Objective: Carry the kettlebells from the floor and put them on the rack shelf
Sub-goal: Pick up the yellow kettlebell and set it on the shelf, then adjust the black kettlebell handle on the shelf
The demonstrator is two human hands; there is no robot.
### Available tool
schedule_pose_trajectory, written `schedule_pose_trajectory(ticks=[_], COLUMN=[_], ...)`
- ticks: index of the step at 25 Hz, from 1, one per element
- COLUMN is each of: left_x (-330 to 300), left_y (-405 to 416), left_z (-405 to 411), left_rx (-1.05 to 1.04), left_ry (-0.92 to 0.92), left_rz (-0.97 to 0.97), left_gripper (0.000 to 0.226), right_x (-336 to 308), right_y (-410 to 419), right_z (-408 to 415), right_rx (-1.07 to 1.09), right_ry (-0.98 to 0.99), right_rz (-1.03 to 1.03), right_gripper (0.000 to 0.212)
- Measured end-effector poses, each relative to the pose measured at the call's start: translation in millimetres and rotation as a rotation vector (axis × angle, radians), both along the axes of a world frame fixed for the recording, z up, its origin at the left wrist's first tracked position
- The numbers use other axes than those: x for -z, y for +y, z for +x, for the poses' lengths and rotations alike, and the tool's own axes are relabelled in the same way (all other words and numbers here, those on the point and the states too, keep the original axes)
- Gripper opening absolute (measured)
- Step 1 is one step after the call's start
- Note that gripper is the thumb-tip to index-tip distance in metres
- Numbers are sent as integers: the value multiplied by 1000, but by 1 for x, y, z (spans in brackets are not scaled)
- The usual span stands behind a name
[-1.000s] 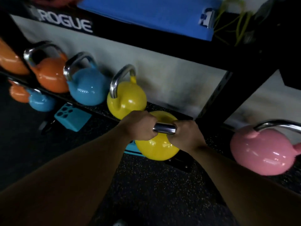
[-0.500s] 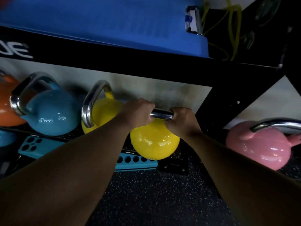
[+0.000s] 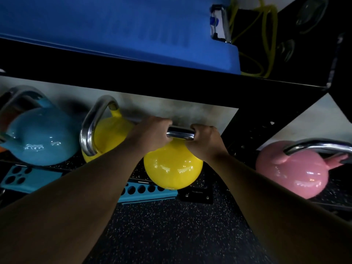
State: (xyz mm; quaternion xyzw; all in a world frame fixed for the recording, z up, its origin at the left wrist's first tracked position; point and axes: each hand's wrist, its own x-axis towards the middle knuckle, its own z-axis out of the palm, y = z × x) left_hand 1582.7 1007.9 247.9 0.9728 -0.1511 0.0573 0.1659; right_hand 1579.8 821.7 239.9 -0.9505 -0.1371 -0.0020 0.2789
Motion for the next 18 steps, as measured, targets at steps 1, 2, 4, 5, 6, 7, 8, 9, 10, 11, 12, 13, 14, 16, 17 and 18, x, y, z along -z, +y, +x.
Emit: schedule_pose_trajectory(ticks=[1, 2, 4, 5, 6, 7, 8, 9, 10, 11, 12, 13, 14, 16, 17, 18], left_x=[-1, -3, -7, -7, -6, -7, -10, -15, -20, -26, -31, -35, -38, -44, -46, -48], left_y=[-1, -2, -5, -7, -10, -15, -23, -34, -47, -63, -79, -96, -117, -167, -195, -224], left_z=[-1, -2, -8, -15, -22, -31, -40, -48, -55, -62, -68, -73, -80, -89, -91, -93], left_rx=[-4, 1, -7, -14, 1, 26, 57, 94, 135, 174, 204, 229, 255, 295, 308, 321], left_ry=[20, 32, 20, -10, -62, -131, -199, -246, -275, -276, -257, -224, -199, -144, -113, -85], left_rz=[-28, -58, -77, -32, 50, 142, 217, 263, 284, 290, 290, 283, 278, 298, 308, 312], left_gripper=[20, 25, 34, 46, 59, 67, 69, 66, 59, 50, 43, 38, 36, 39, 41, 42], right_x=[0, 0, -2, -3, -5, -8, -10, -12, -14, -16, -19, -23, -28, -39, -43, -48], right_y=[0, -1, -6, -11, -20, -31, -46, -62, -80, -100, -117, -134, -156, -207, -236, -265], right_z=[0, -1, -9, -16, -25, -34, -43, -51, -59, -68, -75, -82, -90, -105, -112, -119], right_rx=[0, -7, -38, -45, -48, -52, -57, -65, -77, -92, -107, -110, -101, -63, -34, -8], right_ry=[7, 10, 21, 28, 34, 42, 50, 57, 57, 54, 49, 47, 44, 37, 27, 5], right_rz=[6, 9, 27, 46, 68, 85, 96, 95, 85, 65, 43, 18, -4, -29, -38, -56], right_gripper=[13, 16, 37, 46, 50, 53, 55, 54, 52, 48, 43, 39, 37, 35, 35, 35])
